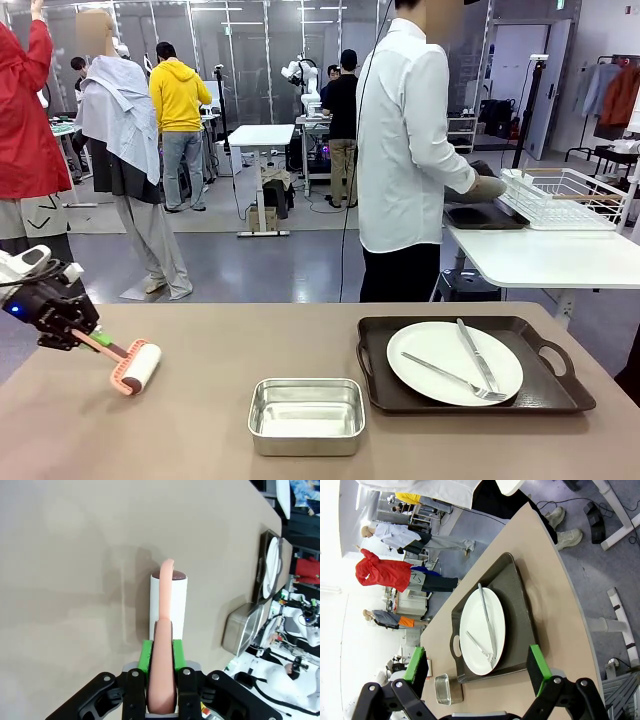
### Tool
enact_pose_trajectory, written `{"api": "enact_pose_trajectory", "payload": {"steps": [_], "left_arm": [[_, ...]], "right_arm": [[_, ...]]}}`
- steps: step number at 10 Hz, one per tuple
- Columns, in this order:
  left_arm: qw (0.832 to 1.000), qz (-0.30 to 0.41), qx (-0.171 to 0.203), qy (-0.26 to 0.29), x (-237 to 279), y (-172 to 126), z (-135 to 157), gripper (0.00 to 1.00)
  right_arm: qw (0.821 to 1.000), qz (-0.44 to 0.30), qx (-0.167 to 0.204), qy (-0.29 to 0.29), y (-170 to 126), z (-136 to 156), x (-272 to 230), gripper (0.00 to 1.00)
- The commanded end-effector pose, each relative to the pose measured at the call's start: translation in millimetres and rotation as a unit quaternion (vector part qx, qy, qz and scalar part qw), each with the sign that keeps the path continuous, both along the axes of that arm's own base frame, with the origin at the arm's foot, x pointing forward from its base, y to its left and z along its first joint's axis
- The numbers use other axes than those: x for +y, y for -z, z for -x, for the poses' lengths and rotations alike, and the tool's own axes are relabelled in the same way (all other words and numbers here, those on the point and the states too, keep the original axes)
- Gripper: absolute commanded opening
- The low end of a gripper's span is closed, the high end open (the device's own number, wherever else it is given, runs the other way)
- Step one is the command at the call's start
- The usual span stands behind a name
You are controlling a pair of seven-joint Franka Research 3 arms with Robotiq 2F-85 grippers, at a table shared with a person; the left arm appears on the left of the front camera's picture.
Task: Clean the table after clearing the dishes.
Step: When the left (or right) Handle tray is removed, use the left hand (or right hand) to clean the left (or right) side of the table with the Lint Roller.
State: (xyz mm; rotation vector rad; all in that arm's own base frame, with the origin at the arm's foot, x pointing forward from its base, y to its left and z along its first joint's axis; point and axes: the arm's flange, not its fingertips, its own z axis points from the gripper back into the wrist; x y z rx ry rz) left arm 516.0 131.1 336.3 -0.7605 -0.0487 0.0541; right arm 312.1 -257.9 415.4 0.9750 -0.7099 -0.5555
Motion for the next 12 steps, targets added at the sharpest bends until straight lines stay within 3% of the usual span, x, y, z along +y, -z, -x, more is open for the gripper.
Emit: {"api": "enact_pose_trajectory", "payload": {"steps": [1,4,7,10,12], "left_arm": [[0.997,-0.074,-0.007,-0.008,29,13,4,0.21],[0.989,-0.144,-0.010,-0.029,60,4,11,0.21],[0.983,-0.181,-0.020,-0.028,78,-27,30,0.21],[0.986,-0.162,-0.045,-0.001,72,-86,64,0.21],[0.984,-0.154,-0.090,0.025,62,-135,99,0.21]], "right_arm": [[1.000,-0.003,-0.011,0.000,0,1,0,1.00],[1.000,-0.003,-0.011,0.000,0,1,0,1.00],[1.000,-0.003,-0.011,0.000,0,1,0,1.00],[1.000,-0.003,-0.011,0.000,0,1,0,1.00],[1.000,-0.003,-0.011,0.000,0,1,0,1.00]]}}
